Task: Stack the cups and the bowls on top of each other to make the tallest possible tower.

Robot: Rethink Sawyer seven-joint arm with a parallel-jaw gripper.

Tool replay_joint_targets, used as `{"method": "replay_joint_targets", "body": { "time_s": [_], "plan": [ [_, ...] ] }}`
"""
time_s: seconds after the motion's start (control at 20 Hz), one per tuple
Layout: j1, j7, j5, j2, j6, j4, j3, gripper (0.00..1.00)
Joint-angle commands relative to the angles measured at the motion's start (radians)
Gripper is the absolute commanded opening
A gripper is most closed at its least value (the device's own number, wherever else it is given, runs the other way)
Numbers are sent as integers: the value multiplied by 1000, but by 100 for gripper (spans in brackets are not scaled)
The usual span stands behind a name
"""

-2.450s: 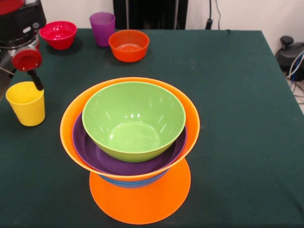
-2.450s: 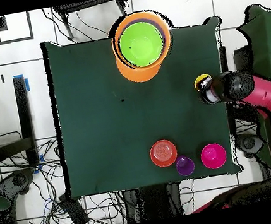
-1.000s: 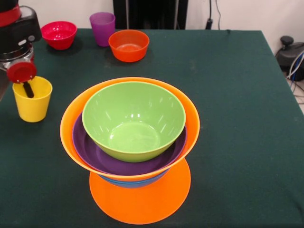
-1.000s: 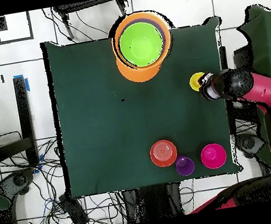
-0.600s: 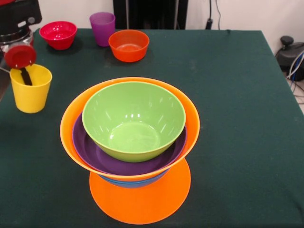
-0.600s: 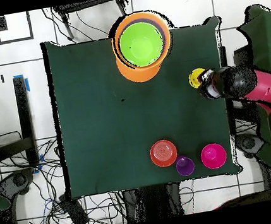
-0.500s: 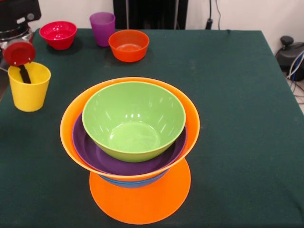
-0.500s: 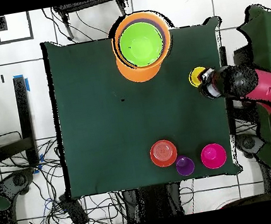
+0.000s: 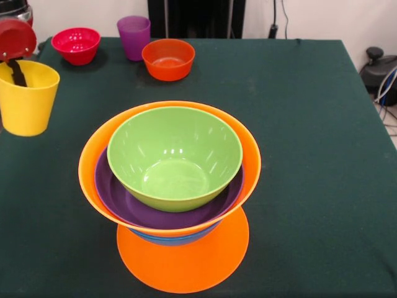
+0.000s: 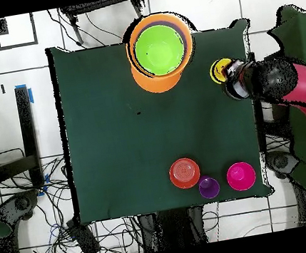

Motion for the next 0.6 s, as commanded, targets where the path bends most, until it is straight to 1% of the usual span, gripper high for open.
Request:
{"method": "replay_joint_targets", "body": {
  "time_s": [0.05,0.2,0.6],
  "plan": [
    [95,-150,21,-6,199,-83,80,0],
    [129,-137,28,18,250,-149,73,0],
    [219,-76,37,47,354,-295,43,0]
  ]
}}
